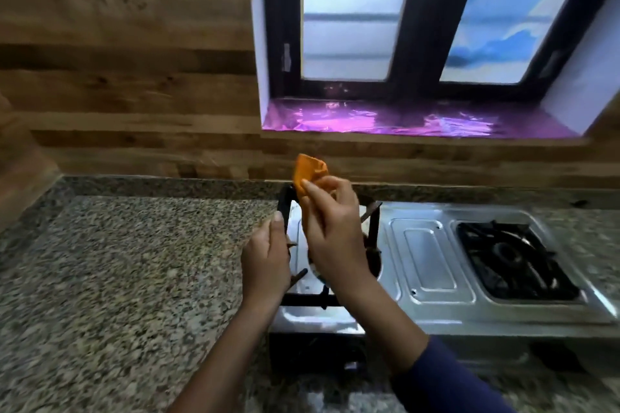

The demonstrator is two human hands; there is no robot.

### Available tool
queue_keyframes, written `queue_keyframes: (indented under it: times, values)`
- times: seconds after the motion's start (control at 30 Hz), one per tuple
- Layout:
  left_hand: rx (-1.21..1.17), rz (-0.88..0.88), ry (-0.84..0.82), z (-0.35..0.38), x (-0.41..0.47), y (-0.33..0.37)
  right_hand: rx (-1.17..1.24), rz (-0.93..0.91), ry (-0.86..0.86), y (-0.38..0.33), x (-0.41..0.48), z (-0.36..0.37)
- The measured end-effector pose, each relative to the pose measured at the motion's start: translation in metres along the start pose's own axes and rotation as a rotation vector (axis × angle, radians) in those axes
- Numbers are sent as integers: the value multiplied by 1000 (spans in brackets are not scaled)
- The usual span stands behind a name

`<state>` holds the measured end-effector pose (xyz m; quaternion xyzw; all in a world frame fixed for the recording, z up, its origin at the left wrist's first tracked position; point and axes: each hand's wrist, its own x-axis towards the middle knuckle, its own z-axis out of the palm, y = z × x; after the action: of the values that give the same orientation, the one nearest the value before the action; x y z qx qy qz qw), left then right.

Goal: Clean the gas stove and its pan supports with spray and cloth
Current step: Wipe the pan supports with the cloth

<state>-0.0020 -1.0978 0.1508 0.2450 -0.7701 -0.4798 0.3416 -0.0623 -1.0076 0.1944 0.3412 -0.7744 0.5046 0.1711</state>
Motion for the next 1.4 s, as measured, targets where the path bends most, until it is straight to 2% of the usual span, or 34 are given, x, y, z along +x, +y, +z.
queue_keyframes:
  times: [0.2,0.27,0.4,0.5,0.57,0.67,0.77,0.9,1.0,1.1,1.23,1.33,1.4]
  values:
    - [38,-27,50,31,-8,14,68,157,-1,34,-36,-58]
    - [34,-38,66,44,-12,20,168,286,101,45,-46,-80]
    - [-92,-162,130,66,-17,26,654,833,444,71,-57,-106]
    - [-249,-258,203,79,-18,40,798,993,649,76,-54,-117]
    - [-376,-297,269,86,-17,54,866,1037,660,73,-52,-118]
    - [-532,-343,300,93,-18,65,873,1023,601,70,-42,-110]
    - [-642,-364,328,96,-19,76,798,979,614,64,-23,-109]
    - [-762,-316,357,90,-22,87,871,965,648,67,-3,-113]
    - [-831,-235,283,86,-30,92,924,837,705,62,12,-123]
    - [-886,-77,211,73,-30,94,809,644,721,50,20,-140]
    - [-717,162,80,34,-9,83,741,418,661,34,31,-164]
    - [-538,172,-155,21,1,84,660,372,476,27,38,-175]
    - [-445,140,-196,24,1,85,570,386,356,27,42,-173]
